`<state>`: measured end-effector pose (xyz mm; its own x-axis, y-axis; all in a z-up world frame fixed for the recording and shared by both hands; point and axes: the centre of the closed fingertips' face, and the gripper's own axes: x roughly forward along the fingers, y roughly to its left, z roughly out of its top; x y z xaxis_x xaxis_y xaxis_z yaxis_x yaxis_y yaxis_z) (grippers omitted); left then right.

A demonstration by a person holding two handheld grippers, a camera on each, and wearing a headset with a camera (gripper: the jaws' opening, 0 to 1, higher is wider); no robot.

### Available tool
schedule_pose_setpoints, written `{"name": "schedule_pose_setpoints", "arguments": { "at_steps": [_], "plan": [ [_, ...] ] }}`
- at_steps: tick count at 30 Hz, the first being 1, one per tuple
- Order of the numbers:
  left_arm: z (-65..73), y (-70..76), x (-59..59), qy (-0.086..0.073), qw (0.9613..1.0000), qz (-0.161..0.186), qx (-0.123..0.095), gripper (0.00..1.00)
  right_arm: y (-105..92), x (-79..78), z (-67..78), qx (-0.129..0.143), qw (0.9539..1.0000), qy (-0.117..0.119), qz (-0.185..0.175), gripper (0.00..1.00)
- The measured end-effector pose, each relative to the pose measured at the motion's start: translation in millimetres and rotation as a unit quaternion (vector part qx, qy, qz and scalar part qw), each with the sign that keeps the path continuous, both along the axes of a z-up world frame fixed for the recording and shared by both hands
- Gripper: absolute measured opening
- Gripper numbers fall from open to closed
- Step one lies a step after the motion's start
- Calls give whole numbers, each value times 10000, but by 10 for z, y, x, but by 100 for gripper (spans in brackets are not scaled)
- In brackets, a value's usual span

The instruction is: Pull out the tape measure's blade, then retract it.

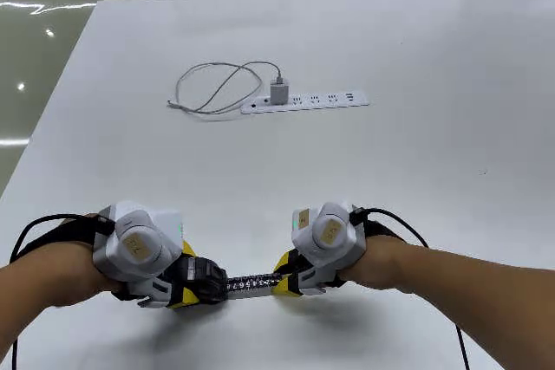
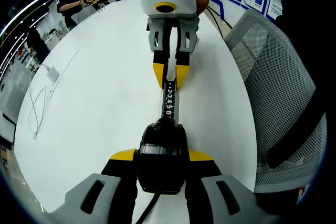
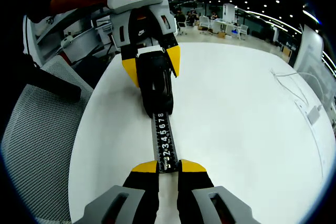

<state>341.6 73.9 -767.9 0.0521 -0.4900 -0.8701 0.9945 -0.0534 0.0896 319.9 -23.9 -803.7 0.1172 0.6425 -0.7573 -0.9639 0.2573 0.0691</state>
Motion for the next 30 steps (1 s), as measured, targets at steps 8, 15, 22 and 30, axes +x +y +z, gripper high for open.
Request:
{"name": "schedule_pose_setpoints", "arguments": {
  "at_steps": [8, 15, 22, 30],
  "plan": [
    [0, 0, 0, 8, 10000, 5, 12, 29, -58, -21, 3, -14, 10000, -9, 6, 8],
    [-2, -4, -2, 6, 10000, 10, 4, 29, -102, -11, 2, -39, 10000, -10, 52, 8],
    [-4, -4, 2, 10, 10000, 5, 19, 29, -135, -11, 3, -51, 10000, 8, 30, 8],
    [-3, -5, -1, 5, 10000, 0, 28, 29, -210, -31, 5, -68, 10000, 16, 14, 8]
  ]
}}
